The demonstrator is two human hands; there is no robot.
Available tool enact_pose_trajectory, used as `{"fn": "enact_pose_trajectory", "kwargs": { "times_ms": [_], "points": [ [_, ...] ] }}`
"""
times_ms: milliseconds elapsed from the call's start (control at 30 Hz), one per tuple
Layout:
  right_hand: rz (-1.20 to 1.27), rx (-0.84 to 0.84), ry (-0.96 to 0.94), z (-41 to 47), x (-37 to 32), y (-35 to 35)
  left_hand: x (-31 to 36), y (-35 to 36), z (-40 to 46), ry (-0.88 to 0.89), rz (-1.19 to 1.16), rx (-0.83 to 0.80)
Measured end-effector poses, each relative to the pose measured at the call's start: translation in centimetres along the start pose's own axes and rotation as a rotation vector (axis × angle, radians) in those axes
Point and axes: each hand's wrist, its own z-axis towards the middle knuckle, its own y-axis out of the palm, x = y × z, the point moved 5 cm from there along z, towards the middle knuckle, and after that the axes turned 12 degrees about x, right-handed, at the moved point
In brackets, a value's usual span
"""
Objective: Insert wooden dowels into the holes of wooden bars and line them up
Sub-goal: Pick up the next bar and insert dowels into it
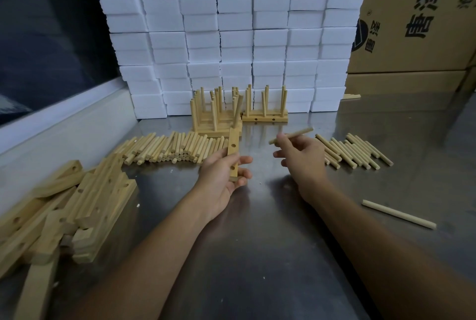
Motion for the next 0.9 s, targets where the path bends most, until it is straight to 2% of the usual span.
{"fn": "enact_pose_trajectory", "kwargs": {
  "times_ms": [233, 400, 533, 767, 900],
  "points": [
    [0.250, -0.192, 0.258, -1.8, -0.6, 2.7, -0.1, 0.1, 0.1, 0.009, 0.009, -0.010],
    [0.250, -0.287, 0.211, -2.5, -1.2, 3.4, -0.1, 0.3, 0.1, 0.027, 0.008, -0.047],
    [0.128, -0.269, 0.055, -2.3, -1.6, 3.3, -0.2, 0.3, 0.2, 0.032, 0.014, -0.060],
    [-0.267, -0.269, -0.420, -2.6, -3.6, 4.2, -0.5, 0.4, 0.3, 0.035, 0.033, -0.064],
    [-0.320, -0.272, -0.518, -2.9, -4.0, 4.8, -0.7, 0.3, 0.5, 0.056, 0.063, -0.054]
  ]
}}
